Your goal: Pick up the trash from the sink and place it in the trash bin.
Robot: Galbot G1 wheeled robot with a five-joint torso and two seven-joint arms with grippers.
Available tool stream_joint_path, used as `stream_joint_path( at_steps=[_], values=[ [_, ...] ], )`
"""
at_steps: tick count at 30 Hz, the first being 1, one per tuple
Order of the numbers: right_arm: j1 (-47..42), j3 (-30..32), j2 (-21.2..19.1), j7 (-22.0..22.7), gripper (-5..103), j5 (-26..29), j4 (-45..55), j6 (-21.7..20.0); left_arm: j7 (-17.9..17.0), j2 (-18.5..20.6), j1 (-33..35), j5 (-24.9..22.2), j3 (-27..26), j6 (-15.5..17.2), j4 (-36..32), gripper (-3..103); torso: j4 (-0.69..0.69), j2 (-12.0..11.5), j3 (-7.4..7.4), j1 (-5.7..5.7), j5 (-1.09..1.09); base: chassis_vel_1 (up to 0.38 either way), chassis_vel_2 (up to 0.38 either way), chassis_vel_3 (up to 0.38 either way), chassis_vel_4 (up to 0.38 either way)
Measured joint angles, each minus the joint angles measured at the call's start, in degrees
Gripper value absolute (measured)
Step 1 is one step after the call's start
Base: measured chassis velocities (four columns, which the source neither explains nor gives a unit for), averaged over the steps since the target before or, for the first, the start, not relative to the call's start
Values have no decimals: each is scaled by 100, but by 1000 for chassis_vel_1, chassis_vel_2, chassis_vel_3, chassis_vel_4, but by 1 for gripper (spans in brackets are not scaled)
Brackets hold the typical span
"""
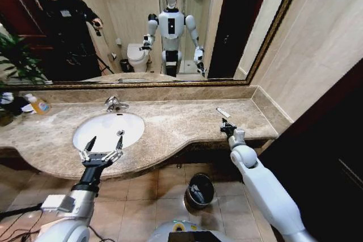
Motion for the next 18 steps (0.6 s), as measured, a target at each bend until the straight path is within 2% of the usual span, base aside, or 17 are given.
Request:
stream_joint_path(
  at_steps=[13, 18],
  values=[
    [-489, 187, -57, -19, 0, -21, 744, -19, 0, 0, 0, 0, 0, 0, 0, 100, 1, 0, 0, 0, -1, 0, 0, 0, 0],
    [-804, 156, 124, -31, 0, -201, 1205, -57, 0, 1, 0, 0, 0, 0, 0, 100, 0, 0, 0, 0, -1, 0, 0, 0, 0]
  ],
)
